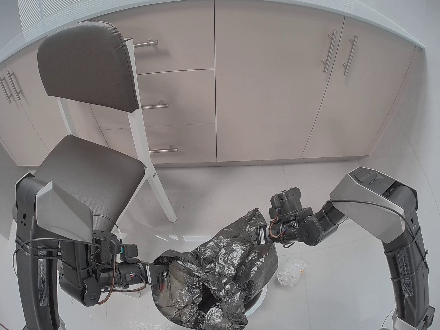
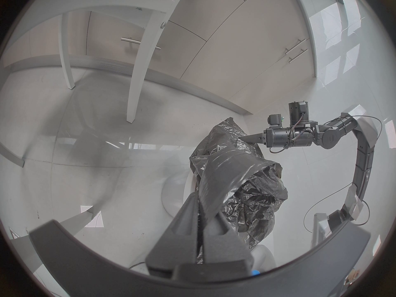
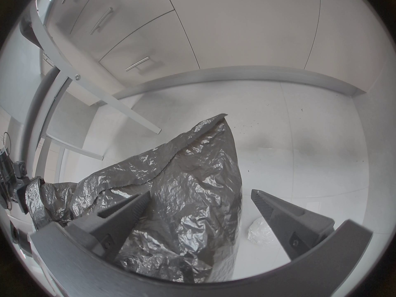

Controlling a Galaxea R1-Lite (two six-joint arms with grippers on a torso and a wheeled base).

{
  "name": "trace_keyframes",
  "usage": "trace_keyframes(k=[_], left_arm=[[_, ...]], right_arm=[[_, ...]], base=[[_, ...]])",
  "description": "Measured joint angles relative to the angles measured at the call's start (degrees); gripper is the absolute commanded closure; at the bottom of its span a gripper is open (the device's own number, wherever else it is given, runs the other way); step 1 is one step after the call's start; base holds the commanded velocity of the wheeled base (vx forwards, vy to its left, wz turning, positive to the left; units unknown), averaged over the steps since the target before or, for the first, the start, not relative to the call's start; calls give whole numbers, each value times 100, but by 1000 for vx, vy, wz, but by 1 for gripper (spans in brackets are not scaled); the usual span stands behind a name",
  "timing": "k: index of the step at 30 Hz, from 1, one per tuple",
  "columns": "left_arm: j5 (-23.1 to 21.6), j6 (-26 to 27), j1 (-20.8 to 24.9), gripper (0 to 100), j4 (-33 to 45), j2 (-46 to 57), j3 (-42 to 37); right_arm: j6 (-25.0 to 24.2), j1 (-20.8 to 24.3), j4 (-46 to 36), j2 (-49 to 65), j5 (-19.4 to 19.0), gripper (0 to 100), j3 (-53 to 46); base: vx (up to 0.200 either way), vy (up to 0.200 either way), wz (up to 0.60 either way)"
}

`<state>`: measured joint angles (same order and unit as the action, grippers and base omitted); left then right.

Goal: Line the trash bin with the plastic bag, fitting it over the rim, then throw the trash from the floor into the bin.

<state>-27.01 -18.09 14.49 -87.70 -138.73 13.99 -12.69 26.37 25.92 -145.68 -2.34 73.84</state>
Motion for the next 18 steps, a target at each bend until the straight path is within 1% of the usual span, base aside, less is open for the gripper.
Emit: trace_keyframes(k=[2,3,18], left_arm=[[0,0,0,100,0,-2,0],[2,2,0,100,0,-5,0],[-5,-7,0,100,0,-5,6]], right_arm=[[2,1,-46,0,0,0,17],[2,1,-55,0,0,100,26],[-4,39,-90,0,-6,100,63]], base=[[0,0,0],[0,0,0],[0,0,0]])
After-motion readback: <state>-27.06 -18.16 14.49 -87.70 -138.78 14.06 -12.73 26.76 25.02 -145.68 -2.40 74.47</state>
